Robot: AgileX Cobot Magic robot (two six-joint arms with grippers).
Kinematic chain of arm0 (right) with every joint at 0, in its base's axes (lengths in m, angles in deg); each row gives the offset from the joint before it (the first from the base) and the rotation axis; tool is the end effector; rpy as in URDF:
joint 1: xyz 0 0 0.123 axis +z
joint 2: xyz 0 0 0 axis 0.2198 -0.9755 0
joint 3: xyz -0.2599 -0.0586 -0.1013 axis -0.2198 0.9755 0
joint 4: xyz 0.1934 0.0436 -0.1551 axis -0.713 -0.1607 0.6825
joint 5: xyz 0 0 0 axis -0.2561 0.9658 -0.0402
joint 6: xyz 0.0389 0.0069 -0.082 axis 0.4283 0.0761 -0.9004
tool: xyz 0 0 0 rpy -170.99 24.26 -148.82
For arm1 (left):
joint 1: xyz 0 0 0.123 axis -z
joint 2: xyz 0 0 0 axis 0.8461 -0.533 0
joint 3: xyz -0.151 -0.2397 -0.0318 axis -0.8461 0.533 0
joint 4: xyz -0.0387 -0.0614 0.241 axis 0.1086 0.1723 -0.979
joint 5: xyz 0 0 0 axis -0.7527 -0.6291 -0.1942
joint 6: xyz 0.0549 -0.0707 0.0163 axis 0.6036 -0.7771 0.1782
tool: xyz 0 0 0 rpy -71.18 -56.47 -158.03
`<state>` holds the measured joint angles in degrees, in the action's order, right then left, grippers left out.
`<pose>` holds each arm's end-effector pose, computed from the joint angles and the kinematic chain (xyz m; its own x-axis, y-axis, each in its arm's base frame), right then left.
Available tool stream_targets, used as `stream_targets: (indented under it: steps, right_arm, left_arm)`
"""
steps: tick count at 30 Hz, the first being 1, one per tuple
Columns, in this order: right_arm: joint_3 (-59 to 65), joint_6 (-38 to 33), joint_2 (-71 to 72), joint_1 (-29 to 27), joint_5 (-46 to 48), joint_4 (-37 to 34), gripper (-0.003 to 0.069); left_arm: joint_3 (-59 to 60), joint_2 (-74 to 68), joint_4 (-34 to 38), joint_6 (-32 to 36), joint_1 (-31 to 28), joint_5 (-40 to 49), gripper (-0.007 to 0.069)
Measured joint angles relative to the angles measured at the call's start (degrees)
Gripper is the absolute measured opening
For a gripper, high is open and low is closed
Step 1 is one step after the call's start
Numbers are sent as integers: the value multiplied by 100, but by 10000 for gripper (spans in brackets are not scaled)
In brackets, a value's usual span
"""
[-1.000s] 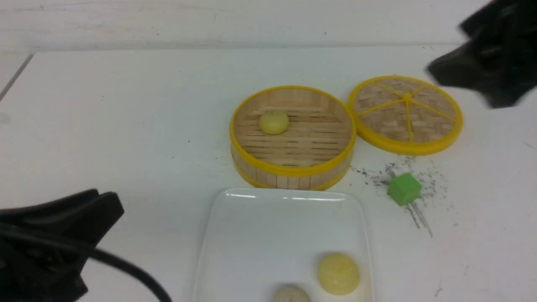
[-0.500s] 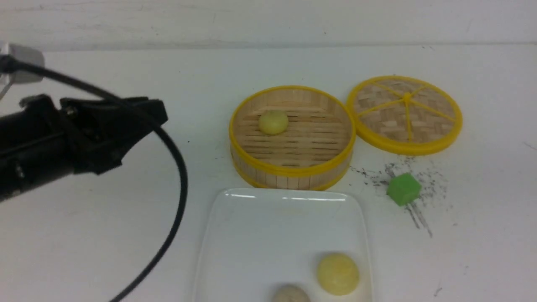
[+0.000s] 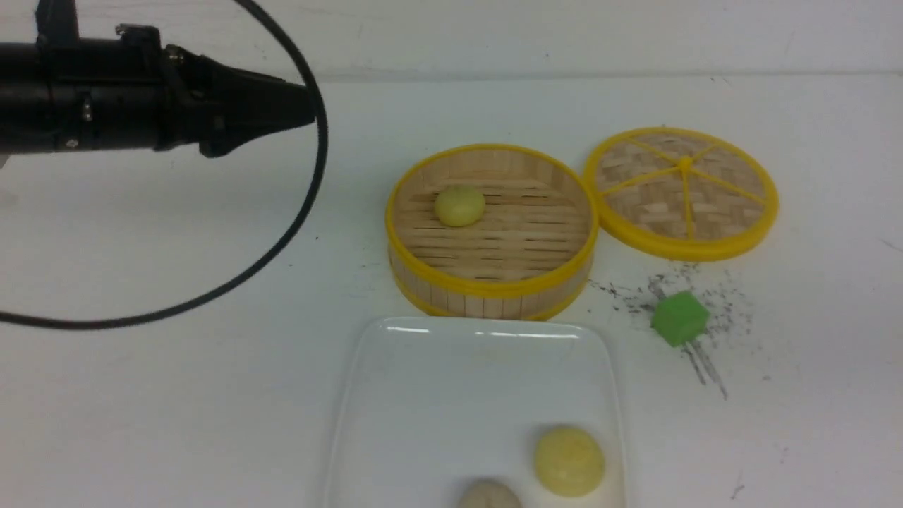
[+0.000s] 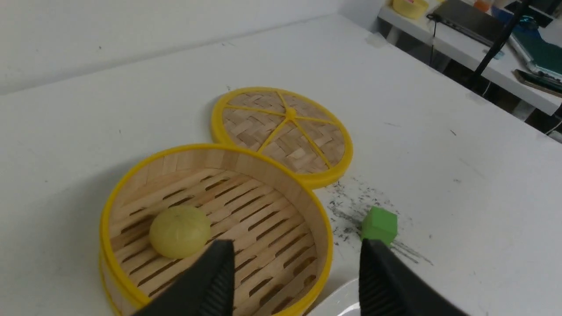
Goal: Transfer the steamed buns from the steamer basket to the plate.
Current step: Use the left arm to grab the steamed stuffed bun that is closest to it
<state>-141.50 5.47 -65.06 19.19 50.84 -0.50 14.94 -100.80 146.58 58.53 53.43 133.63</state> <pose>0.0565 0.0304 0.4214 -0.4437 -0.4644 -0.7665 -0.5770 0.8024 -0.1521 0.3172 -0.0500 0.3358 -0.4001 0.1427 -0.9053 0.7523 0.6153 -0.2355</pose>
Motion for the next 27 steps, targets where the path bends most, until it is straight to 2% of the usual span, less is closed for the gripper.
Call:
stream_targets:
  steps: [6, 8, 11, 20, 27]
  right_arm:
    - [0, 0, 0, 0, 0, -17, 512]
    - [0, 0, 0, 0, 0, -36, 512]
    - [0, 0, 0, 0, 0, -105, 512]
    - [0, 0, 2, 0, 0, -176, 512]
    - [0, -75, 2, 0, 0, -176, 512]
  left_arm:
    - [-705, -767, -763, -248, 685, -277, 409]
    - [-1047, -1194, -1089, -444, 1093, -637, 409]
    - [-1341, -1552, -1398, -684, 1373, -1081, 409]
    - [-1869, -2499, -2081, -1226, 1485, -1732, 409]
    - [-2529, -3243, -2149, -1256, 1485, -1660, 409]
